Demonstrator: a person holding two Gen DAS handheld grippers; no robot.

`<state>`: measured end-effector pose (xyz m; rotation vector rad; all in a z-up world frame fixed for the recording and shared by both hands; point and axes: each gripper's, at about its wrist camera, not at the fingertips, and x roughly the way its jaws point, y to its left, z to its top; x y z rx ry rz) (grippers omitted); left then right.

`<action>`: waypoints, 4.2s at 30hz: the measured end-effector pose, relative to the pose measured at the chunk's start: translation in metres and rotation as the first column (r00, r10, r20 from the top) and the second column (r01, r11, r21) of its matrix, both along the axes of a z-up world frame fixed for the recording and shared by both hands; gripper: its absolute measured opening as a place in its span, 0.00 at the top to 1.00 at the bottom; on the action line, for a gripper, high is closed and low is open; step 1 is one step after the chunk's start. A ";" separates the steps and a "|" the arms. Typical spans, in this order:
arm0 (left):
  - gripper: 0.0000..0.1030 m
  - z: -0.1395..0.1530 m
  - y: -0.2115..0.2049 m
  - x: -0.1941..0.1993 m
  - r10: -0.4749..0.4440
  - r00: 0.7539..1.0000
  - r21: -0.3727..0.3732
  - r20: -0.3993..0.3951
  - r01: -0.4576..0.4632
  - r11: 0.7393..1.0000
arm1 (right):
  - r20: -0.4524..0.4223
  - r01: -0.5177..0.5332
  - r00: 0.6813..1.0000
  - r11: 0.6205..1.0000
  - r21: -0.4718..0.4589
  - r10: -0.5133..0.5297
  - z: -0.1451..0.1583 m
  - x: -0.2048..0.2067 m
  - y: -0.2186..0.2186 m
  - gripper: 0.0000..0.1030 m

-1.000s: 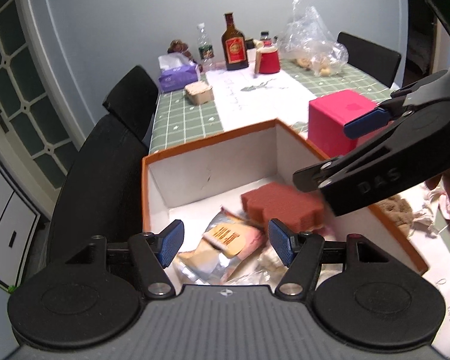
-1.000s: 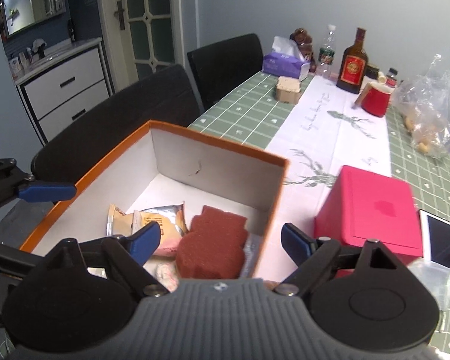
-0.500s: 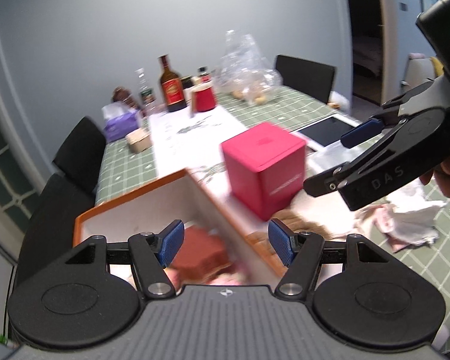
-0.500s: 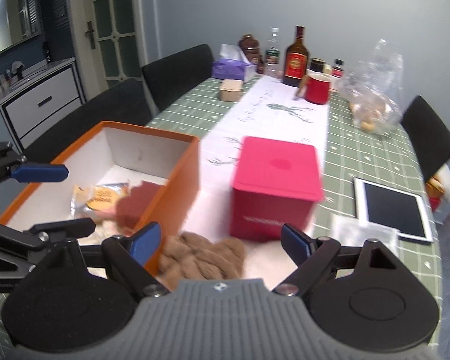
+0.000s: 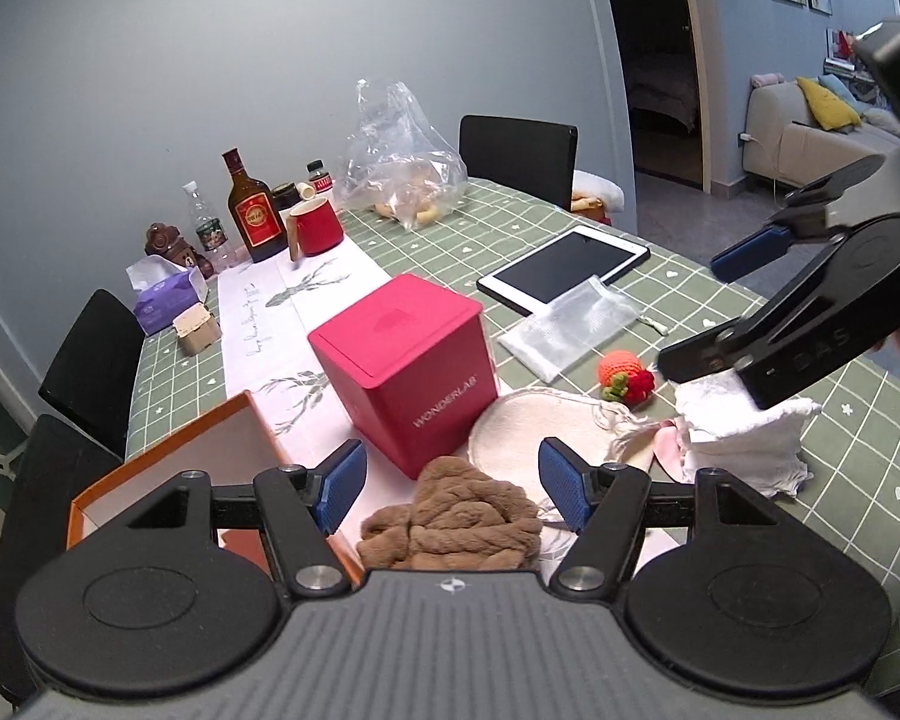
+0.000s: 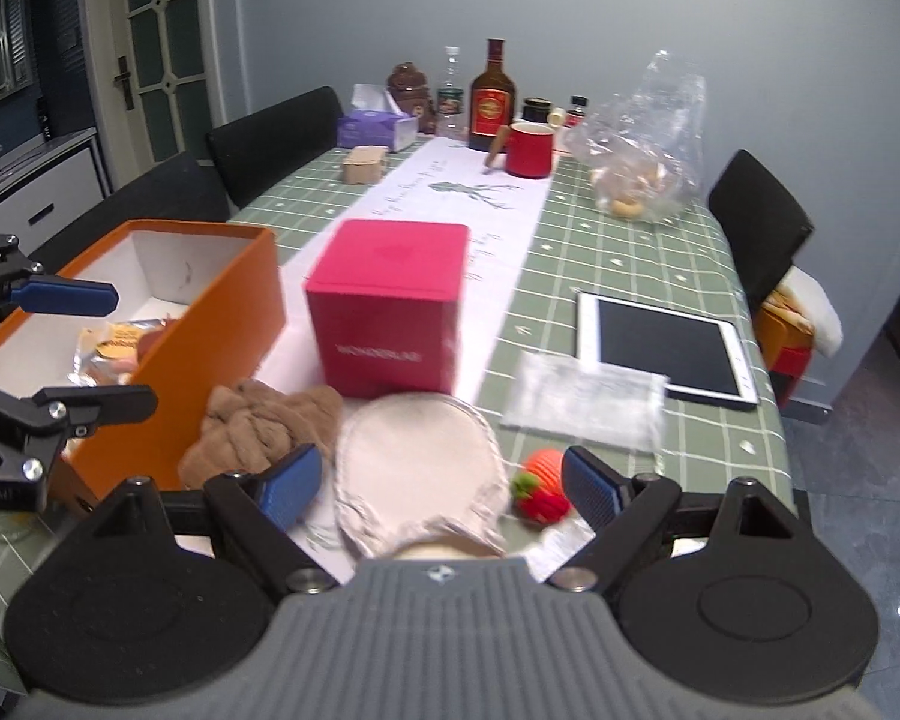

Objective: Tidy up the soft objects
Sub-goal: 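Move both tools back toward the white cloth and brown towel, then grasp the brown towel with the left gripper while the right gripper grasps the white cloth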

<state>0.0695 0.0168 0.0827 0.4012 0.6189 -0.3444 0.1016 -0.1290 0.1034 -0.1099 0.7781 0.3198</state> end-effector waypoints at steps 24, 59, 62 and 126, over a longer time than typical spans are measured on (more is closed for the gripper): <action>0.19 -0.084 -0.043 0.023 0.047 0.980 0.108 -0.193 -0.026 0.994 | -0.047 -0.073 0.997 0.985 -0.157 0.067 -0.104 -0.034 -0.035 0.17; 0.27 -0.113 -0.046 0.058 0.157 0.963 0.186 -0.219 -0.117 0.976 | -0.120 -0.102 0.989 0.989 -0.108 0.089 -0.124 -0.028 -0.057 0.75; 0.27 -0.110 -0.044 0.057 0.153 0.963 0.177 -0.220 -0.114 0.977 | -0.118 -0.101 0.989 0.989 -0.107 0.088 -0.121 -0.028 -0.058 0.78; 0.24 -0.070 -0.049 0.036 -0.010 0.991 0.195 -0.137 0.037 0.980 | -0.009 -0.024 1.000 0.985 -0.171 0.023 -0.043 -0.042 -0.063 0.98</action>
